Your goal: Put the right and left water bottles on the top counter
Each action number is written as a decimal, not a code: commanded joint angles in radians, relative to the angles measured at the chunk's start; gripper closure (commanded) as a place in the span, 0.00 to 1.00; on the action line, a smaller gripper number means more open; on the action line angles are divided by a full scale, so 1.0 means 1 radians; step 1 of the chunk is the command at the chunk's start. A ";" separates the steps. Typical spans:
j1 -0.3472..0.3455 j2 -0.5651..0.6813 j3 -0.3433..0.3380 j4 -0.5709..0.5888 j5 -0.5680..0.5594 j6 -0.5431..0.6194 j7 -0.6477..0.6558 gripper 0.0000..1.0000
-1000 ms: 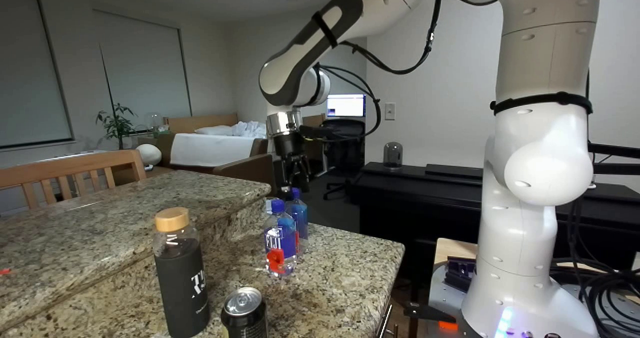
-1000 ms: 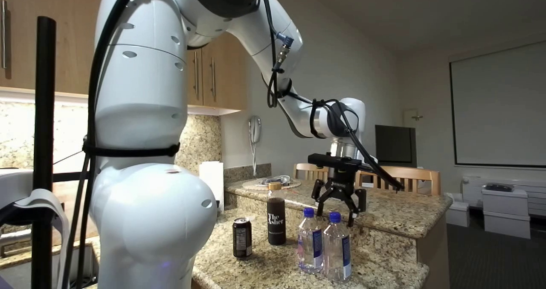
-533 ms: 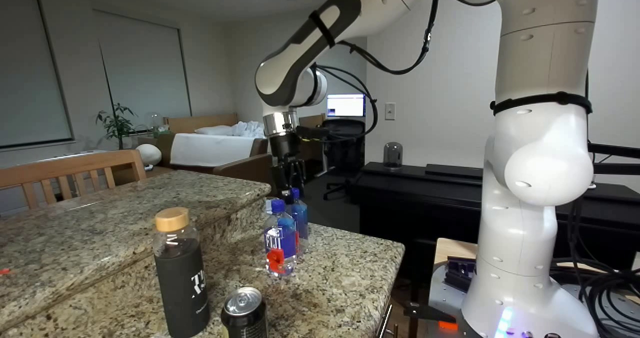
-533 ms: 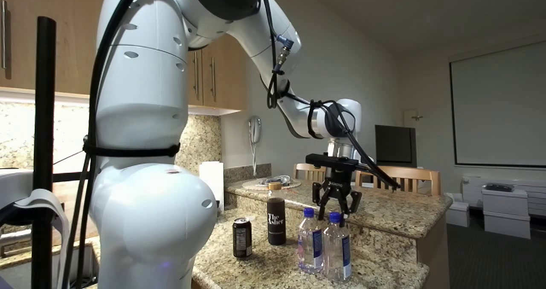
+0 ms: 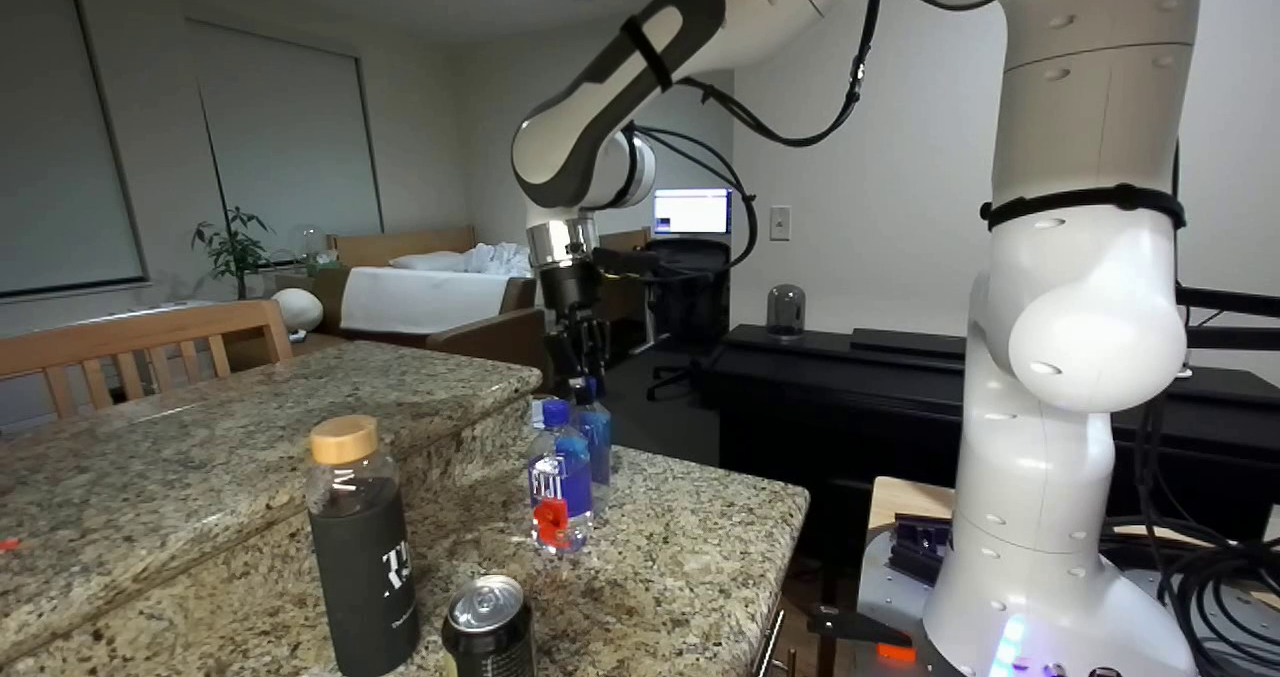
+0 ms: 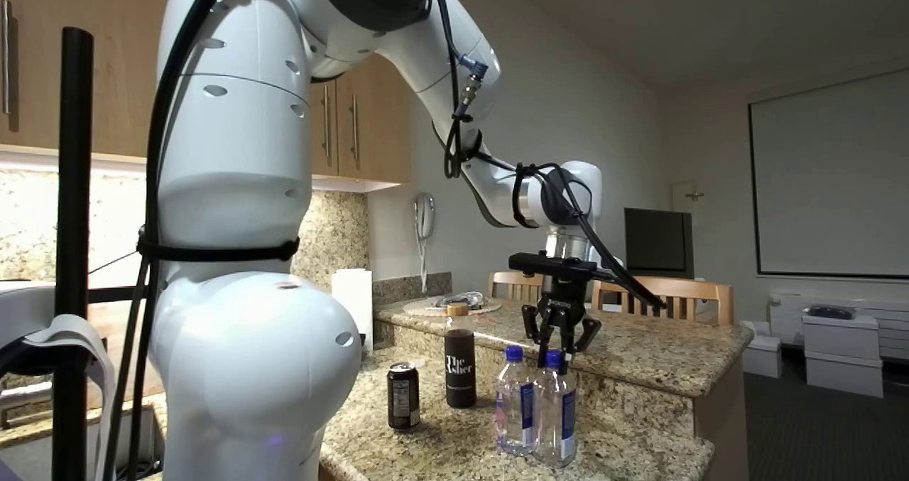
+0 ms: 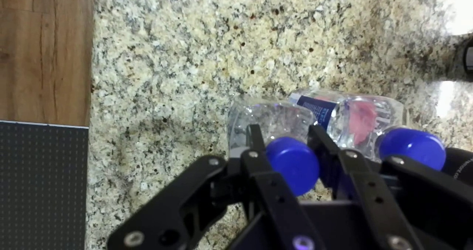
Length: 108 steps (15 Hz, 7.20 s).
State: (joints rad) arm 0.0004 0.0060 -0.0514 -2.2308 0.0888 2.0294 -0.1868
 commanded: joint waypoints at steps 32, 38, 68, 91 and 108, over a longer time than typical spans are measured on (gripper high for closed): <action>-0.004 0.323 0.038 0.880 0.000 -0.380 0.334 0.86; -0.038 0.509 0.024 1.166 0.046 -0.583 0.357 0.86; -0.071 0.843 0.025 1.680 0.079 -0.798 0.582 0.00; -0.140 0.709 -0.003 1.547 -0.023 -1.201 0.131 0.00; -0.102 0.630 -0.007 1.399 -0.114 -1.107 0.057 0.00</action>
State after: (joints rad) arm -0.1149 0.7216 -0.0564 -0.7243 0.0116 0.8694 -0.0810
